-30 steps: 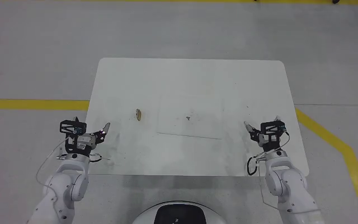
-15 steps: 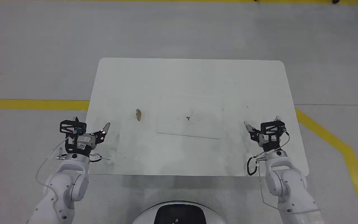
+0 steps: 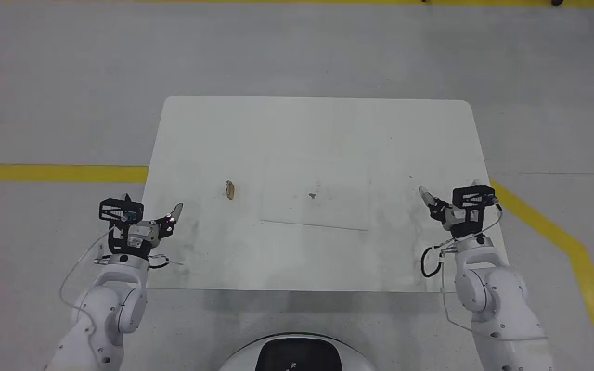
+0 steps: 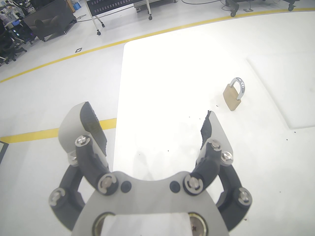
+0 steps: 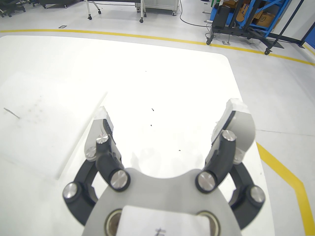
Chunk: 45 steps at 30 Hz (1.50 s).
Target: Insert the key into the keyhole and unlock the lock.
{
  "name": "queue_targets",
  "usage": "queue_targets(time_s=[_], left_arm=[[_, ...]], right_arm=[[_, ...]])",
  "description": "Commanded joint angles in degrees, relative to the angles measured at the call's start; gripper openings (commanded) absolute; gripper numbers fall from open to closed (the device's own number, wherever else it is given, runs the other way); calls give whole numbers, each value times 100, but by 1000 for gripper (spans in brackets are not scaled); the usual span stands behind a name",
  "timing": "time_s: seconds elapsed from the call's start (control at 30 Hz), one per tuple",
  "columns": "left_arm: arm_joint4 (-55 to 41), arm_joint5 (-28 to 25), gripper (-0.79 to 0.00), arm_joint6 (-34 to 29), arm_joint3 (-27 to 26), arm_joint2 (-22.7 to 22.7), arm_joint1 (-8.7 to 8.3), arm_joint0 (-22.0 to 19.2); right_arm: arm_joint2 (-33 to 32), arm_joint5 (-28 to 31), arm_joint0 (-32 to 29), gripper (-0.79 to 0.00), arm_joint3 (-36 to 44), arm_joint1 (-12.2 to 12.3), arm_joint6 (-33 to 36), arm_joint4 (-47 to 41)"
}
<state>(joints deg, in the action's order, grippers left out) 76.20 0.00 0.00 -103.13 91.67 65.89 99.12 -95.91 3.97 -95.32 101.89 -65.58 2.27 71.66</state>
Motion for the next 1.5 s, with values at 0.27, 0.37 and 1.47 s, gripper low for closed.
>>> queue_targets(time_s=[0.27,0.37,1.47], left_arm=[[0,0,0,0,0,0,0,0],[0,0,0,0,0,0,0,0],[0,0,0,0,0,0,0,0]], right_arm=[[320,63,42,0,121,-29,85,62],[1017,-604,-693,0,607,-123,-291,500],[2050,-1428,-1384,0,1086,-232,-614,1298]])
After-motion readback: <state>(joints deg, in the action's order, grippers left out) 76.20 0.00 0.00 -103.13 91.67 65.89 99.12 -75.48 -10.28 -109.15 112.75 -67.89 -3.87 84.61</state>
